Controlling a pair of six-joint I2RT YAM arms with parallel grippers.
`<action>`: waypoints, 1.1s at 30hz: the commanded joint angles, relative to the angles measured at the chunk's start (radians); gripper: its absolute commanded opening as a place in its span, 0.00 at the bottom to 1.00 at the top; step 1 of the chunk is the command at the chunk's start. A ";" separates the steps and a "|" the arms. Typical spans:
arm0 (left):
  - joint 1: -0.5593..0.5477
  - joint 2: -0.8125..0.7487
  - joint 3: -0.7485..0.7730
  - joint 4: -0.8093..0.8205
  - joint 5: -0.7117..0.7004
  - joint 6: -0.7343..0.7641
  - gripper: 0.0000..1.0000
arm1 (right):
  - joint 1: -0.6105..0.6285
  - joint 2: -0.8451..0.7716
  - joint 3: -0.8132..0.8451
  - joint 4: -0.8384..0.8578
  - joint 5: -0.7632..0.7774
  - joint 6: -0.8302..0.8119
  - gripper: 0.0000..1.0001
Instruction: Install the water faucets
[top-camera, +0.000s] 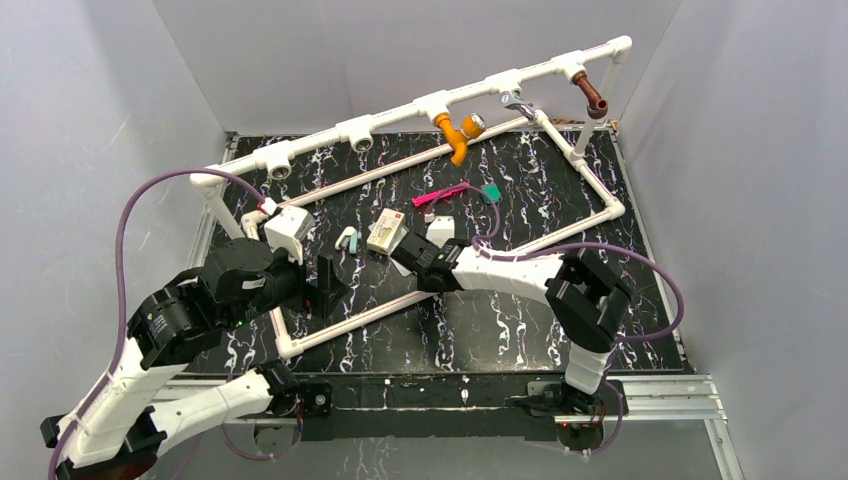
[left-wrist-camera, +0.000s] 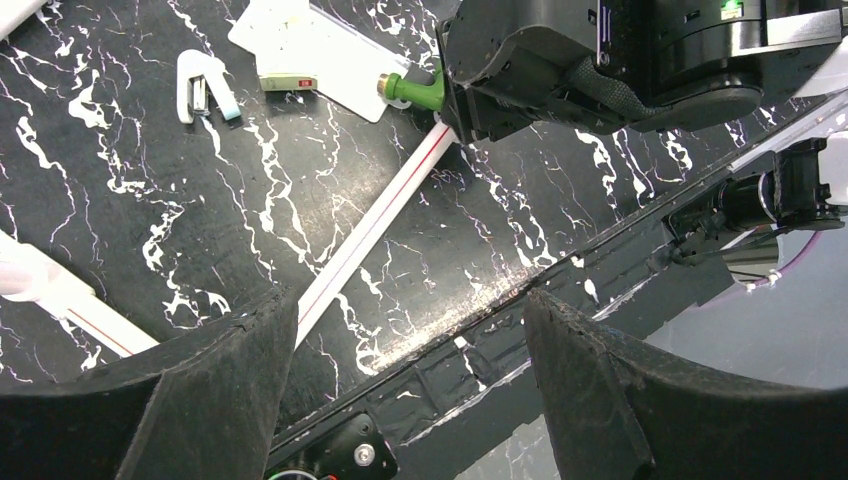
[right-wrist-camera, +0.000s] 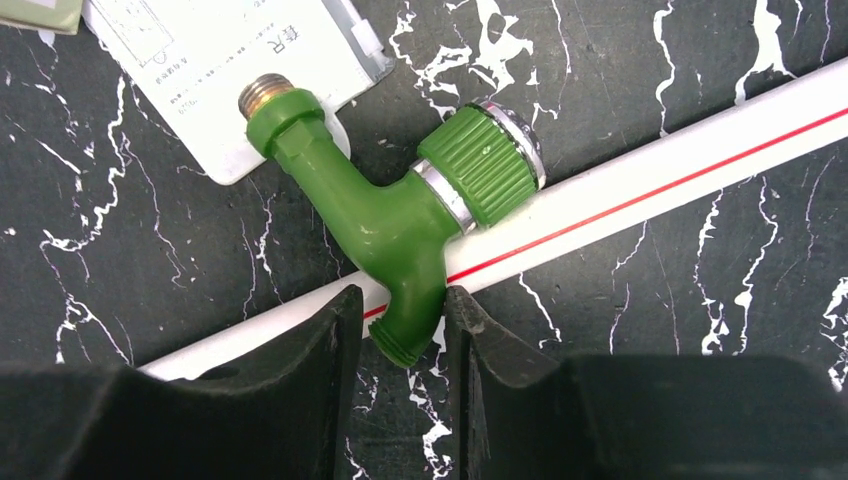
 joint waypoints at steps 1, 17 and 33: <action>-0.003 -0.005 0.001 -0.012 -0.022 0.015 0.80 | 0.013 0.017 0.053 -0.057 0.049 0.003 0.42; -0.004 -0.028 0.002 0.006 -0.019 -0.011 0.80 | 0.022 -0.008 0.045 -0.102 0.048 -0.011 0.01; -0.003 -0.018 0.015 0.022 -0.089 -0.092 0.80 | 0.031 -0.248 -0.028 -0.100 0.075 -0.002 0.01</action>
